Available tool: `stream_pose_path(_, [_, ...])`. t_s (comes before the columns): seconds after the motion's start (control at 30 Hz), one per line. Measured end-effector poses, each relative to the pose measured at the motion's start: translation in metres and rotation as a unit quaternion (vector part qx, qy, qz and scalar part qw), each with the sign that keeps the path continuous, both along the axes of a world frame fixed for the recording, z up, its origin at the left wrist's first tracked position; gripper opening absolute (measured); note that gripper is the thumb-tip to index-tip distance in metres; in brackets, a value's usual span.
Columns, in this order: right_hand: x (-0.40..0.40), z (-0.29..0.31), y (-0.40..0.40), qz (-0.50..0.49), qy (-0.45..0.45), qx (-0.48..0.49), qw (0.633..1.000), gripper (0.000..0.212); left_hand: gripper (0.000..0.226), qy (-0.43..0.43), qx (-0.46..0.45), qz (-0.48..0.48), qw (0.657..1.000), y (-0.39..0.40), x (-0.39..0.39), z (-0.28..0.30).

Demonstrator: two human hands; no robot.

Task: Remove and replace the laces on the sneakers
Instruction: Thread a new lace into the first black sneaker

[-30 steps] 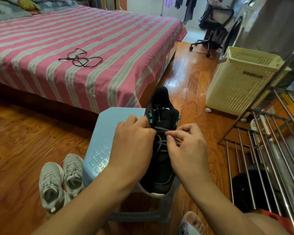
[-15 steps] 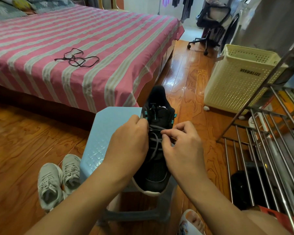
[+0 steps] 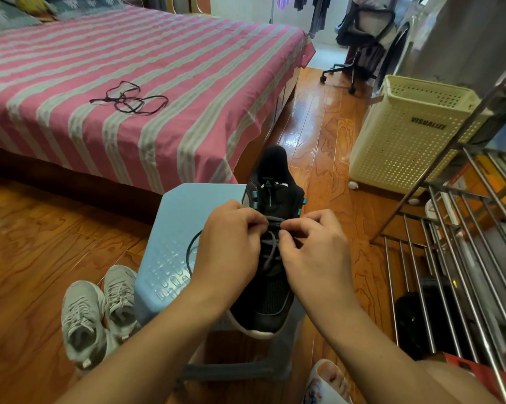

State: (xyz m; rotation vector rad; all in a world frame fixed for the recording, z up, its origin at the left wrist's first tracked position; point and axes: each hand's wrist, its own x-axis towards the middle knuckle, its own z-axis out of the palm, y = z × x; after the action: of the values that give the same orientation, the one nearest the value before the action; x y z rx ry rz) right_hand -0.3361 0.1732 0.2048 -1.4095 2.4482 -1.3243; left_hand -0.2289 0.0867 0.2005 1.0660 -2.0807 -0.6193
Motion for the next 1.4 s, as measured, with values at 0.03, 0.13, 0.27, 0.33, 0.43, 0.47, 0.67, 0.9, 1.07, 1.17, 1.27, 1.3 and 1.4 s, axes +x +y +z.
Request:
stream_pose_path(0.03, [-0.001,0.003,-0.001,-0.001,-0.003,0.017,1.000,0.011,0.011,0.007,0.008,0.001,1.000,0.000,0.000,-0.001])
stream_pose_path(0.13, [-0.003,0.012,-0.009,0.009,0.011,0.078,0.997,0.007,0.012,0.012,0.026,-0.013,1.000,-0.001,0.003,-0.004])
stream_pose_path(0.27, [-0.013,0.016,-0.019,0.048,-0.034,0.112,0.992,0.009,0.012,-0.014,0.026,-0.041,0.999,-0.009,0.013,-0.002])
stream_pose_path(0.33, [-0.019,0.018,-0.016,0.061,-0.096,0.084,0.990,0.011,0.021,-0.022,0.023,-0.059,0.998,-0.012,0.018,0.000])
stream_pose_path(0.43, [-0.034,0.028,-0.001,0.051,-0.115,0.033,0.992,0.011,0.028,-0.005,0.032,-0.069,0.997,-0.014,0.024,-0.001])
stream_pose_path(0.47, [-0.045,0.032,0.005,0.034,-0.146,0.005,0.989,0.010,0.028,0.002,0.043,-0.069,0.997,-0.014,0.025,-0.001])
stream_pose_path(0.67, [-0.115,0.047,0.024,0.002,-0.608,-0.335,0.720,0.021,0.023,0.006,0.054,-0.075,0.996,-0.015,0.021,-0.002])
stream_pose_path(0.9, [-0.125,0.042,0.020,-0.058,-0.477,-0.265,0.836,0.006,0.017,-0.049,0.014,-0.115,0.992,0.001,0.014,-0.005])
stream_pose_path(1.07, [-0.063,0.028,0.009,0.143,0.056,0.109,0.982,0.023,0.032,-0.096,0.003,-0.109,0.989,0.006,0.018,-0.006])
stream_pose_path(1.17, [-0.056,0.031,0.008,0.133,0.178,0.151,0.963,0.028,0.043,-0.125,-0.030,-0.107,0.986,0.003,0.023,-0.004])
stream_pose_path(1.27, [-0.057,0.030,0.009,0.119,0.194,0.166,0.960,0.027,0.048,-0.130,-0.043,-0.107,0.985,0.002,0.023,-0.007])
stream_pose_path(1.3, [-0.057,0.029,0.009,0.110,0.177,0.171,0.963,0.029,0.047,-0.127,-0.050,-0.107,0.985,0.002,0.023,-0.006])
stream_pose_path(1.4, [-0.060,0.028,0.007,0.124,0.172,0.177,0.961,0.027,0.044,-0.137,-0.121,-0.132,0.974,-0.004,0.023,-0.006])
